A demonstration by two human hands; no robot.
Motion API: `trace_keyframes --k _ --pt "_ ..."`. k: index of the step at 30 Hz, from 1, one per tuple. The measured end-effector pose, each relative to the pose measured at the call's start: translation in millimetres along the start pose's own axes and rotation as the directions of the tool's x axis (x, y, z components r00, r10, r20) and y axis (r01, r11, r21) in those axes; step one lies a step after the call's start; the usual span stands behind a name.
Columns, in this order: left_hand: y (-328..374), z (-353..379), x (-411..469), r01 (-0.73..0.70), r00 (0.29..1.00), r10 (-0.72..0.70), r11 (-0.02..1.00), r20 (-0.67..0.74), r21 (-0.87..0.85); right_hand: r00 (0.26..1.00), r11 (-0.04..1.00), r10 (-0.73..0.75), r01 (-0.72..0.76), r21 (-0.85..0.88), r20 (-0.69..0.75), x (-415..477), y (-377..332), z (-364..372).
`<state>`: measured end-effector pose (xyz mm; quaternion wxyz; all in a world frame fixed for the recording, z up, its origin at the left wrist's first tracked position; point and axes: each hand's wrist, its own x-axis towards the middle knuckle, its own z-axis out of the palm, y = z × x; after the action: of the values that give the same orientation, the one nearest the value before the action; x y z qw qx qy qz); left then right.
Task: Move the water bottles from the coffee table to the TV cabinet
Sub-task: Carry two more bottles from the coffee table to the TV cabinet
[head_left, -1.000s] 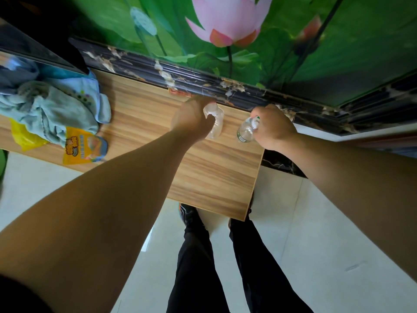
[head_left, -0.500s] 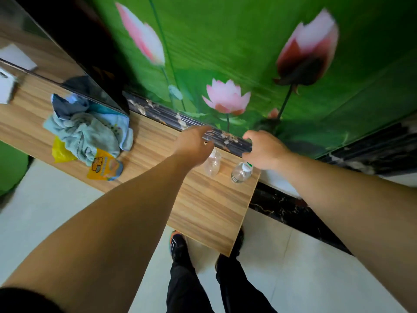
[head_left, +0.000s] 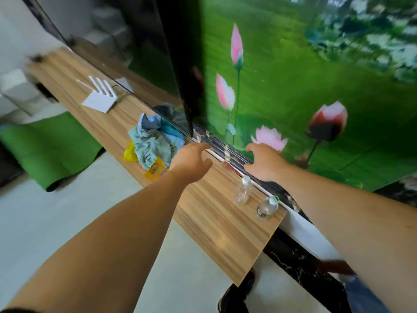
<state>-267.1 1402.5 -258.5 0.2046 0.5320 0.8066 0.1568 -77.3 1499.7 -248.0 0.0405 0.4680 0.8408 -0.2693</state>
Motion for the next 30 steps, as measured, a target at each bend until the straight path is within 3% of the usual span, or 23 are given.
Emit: trace_keyframes --k 8,12,17,21,25,30 --pt "-68 -99 -121 0.172 0.968 -0.16 0.984 -0.191 0.045 0.97 0.962 -0.244 0.241 -0.13 -0.015 -55 -131 -2" --pt "-98 -147 -201 0.249 0.909 -0.242 0.968 -0.339 -0.023 0.931 0.914 -0.364 0.355 -0.196 -0.008 -85 -200 -2" --pt "-130 -196 -310 0.437 0.76 -0.428 0.893 -0.489 -0.102 0.814 0.788 -0.578 0.576 -0.219 0.06 -122 -306 6" --pt "-138 -216 -402 0.576 0.603 -0.551 0.801 -0.576 -0.163 0.662 0.636 -0.74 0.747 -0.193 0.122 -169 -372 26" --pt "-124 -209 -479 0.718 0.457 -0.669 0.667 -0.587 -0.201 0.511 0.491 -0.839 0.859 -0.146 0.187 -215 -403 50" --pt "-98 -178 -559 0.816 0.286 -0.769 0.509 -0.572 -0.276 0.376 0.375 -0.881 0.925 -0.063 0.286 -266 -414 80"
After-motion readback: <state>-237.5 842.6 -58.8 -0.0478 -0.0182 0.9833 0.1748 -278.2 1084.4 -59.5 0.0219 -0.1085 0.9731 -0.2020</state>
